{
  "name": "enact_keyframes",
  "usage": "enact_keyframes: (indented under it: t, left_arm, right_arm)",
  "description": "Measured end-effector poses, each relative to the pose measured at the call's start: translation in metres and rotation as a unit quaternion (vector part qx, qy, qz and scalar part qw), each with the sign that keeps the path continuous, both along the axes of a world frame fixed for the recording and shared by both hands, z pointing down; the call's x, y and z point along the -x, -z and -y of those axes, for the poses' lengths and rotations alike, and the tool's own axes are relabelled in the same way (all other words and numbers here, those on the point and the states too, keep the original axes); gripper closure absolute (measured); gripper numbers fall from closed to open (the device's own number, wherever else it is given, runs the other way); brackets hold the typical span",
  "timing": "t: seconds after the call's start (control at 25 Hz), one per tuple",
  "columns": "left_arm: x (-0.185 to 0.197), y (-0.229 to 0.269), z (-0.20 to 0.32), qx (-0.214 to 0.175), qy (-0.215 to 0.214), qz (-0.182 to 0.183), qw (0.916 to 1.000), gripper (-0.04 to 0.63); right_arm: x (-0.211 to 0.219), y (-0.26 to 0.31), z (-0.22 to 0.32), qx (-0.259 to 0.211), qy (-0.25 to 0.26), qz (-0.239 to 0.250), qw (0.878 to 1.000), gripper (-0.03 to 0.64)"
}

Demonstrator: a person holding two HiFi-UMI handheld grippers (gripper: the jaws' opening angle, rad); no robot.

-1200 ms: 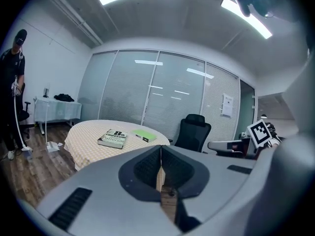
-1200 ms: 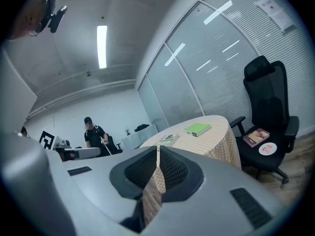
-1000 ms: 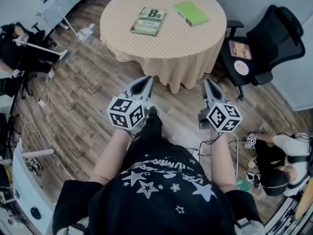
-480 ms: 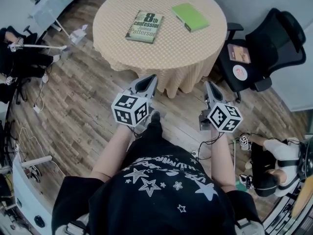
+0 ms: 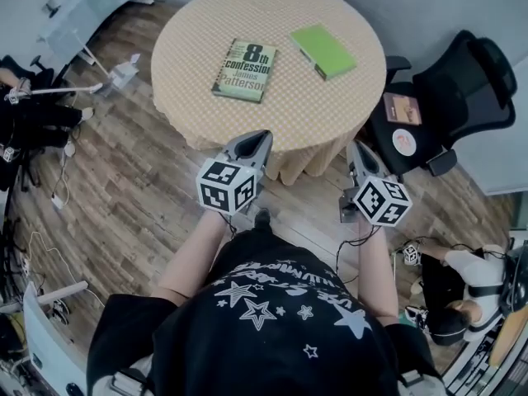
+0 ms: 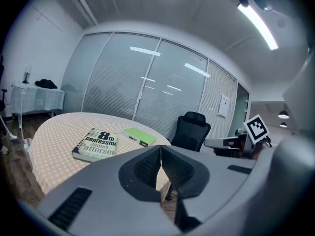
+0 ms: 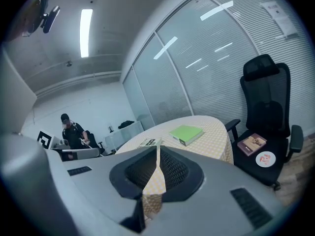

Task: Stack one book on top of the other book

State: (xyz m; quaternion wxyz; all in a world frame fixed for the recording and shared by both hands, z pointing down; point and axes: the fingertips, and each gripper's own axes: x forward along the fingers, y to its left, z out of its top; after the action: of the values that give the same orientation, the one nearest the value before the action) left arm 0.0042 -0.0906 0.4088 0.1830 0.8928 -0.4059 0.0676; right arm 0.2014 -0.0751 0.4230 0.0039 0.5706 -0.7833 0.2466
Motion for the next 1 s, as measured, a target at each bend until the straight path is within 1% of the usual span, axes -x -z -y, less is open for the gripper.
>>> enact_keyframes:
  t: [0.28,0.4,0.52,0.68,0.84,1.0]
  left_arm:
    - [0.007,-0.004,0.064,-0.005,-0.031,-0.006,0.9995,0.584]
    - [0.009,-0.008,0.084,0.000,-0.042,-0.011,0.9991,0.586]
    - [0.012,-0.012,0.098,0.007,-0.043,-0.015,0.9989,0.584]
    - [0.009,-0.015,0.108,0.014,-0.048,-0.026,0.9984,0.584]
    - [0.003,-0.011,0.118,0.010,-0.051,-0.040,0.9978,0.584]
    - [-0.008,-0.012,0.140,0.005,-0.040,-0.023,0.9989,0.584]
  right_arm:
    - [0.013,-0.001,0.056,0.001,-0.010,-0.006,1.000,0.581]
    - [0.014,-0.005,0.071,0.007,-0.022,-0.009,1.000,0.581]
    - [0.012,-0.008,0.078,0.016,-0.028,-0.018,0.999,0.581]
    - [-0.002,-0.011,0.089,0.023,-0.044,-0.022,0.999,0.581]
    - [-0.017,-0.008,0.113,0.020,-0.049,-0.018,0.998,0.581]
    - [-0.044,-0.002,0.151,0.005,-0.051,-0.023,0.998,0.581]
